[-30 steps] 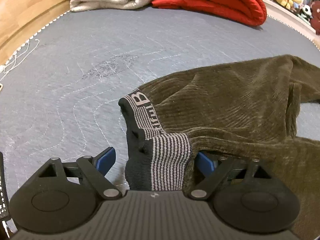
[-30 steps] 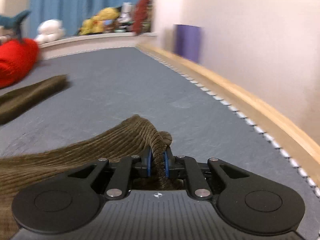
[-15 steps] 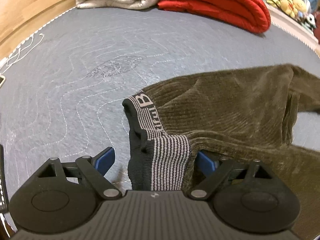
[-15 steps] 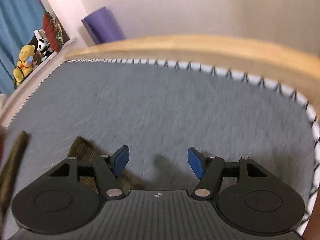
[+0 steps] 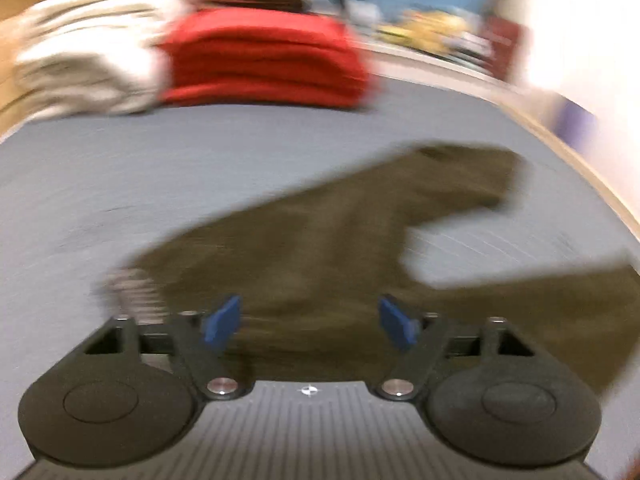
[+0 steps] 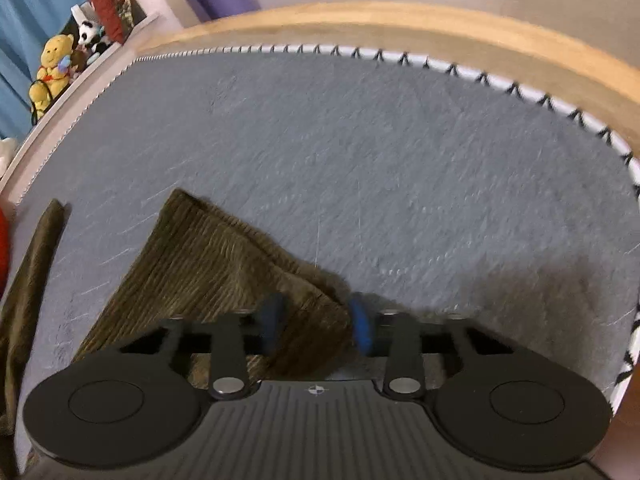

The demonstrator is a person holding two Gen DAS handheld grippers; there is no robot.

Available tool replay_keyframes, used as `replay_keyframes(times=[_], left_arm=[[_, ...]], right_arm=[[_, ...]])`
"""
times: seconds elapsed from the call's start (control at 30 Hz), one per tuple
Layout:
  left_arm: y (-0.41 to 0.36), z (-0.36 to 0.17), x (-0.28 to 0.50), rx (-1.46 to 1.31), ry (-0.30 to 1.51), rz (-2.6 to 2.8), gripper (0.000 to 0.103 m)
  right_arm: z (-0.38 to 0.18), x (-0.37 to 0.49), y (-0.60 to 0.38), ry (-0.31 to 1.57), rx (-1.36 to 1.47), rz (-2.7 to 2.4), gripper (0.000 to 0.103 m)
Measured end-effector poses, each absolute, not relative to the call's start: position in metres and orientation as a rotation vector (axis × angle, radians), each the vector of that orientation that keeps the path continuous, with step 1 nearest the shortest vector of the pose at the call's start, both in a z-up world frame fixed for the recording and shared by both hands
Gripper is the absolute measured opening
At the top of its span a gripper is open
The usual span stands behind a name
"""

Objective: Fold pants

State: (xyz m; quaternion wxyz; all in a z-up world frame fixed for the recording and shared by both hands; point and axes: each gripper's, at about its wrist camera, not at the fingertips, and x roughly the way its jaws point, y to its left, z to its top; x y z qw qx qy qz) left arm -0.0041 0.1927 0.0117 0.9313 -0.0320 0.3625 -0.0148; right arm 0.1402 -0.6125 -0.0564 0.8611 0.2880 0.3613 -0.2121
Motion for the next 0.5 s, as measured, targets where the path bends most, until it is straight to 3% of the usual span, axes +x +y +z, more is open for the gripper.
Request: replay_keyframes(times=[0.03,0.07,0.17,0.23,0.3,0.37,0.4,0.47,0.5], left_arm=[[0.174,0.006,-0.005,-0.047,0.756,-0.113,0.048],[0.154,-0.002,-0.006,-0.026,0.776,-0.198,0.030],[0.097,-0.024,-0.013,0.096,0.815,-0.395,0.026],[0.066,-0.036,-0.022,0.204,0.811,-0.496,0.028],[0.038,-0.049,-0.031,0.302,0.796,-0.583,0.042],[0.016,-0.062,-0.039,0.362,0.782,-0.646,0.064],[0.008,-0.069,-0.039,0.383,0.781,-0.668,0.067],[-0.006,-0.085,-0.044,0.433,0.794,-0.700,0.069],[-0.011,-0.092,-0.043,0.471,0.800,-0.702,0.069]], right_arm=[[-0.053,0.139,-0.612,0.725,0.609,-0.458,0.008],[-0.048,0.137,-0.613,0.687,0.617,-0.472,0.007],[-0.031,0.131,-0.609,0.577,0.619,-0.500,0.006],[-0.024,0.131,-0.603,0.540,0.588,-0.501,0.006],[-0.023,0.134,-0.598,0.548,0.558,-0.506,0.007],[-0.026,0.138,-0.598,0.589,0.541,-0.531,0.008],[-0.028,0.138,-0.600,0.611,0.534,-0.558,0.009],[-0.032,0.137,-0.605,0.635,0.529,-0.613,0.022],[-0.033,0.136,-0.609,0.638,0.542,-0.621,0.041]])
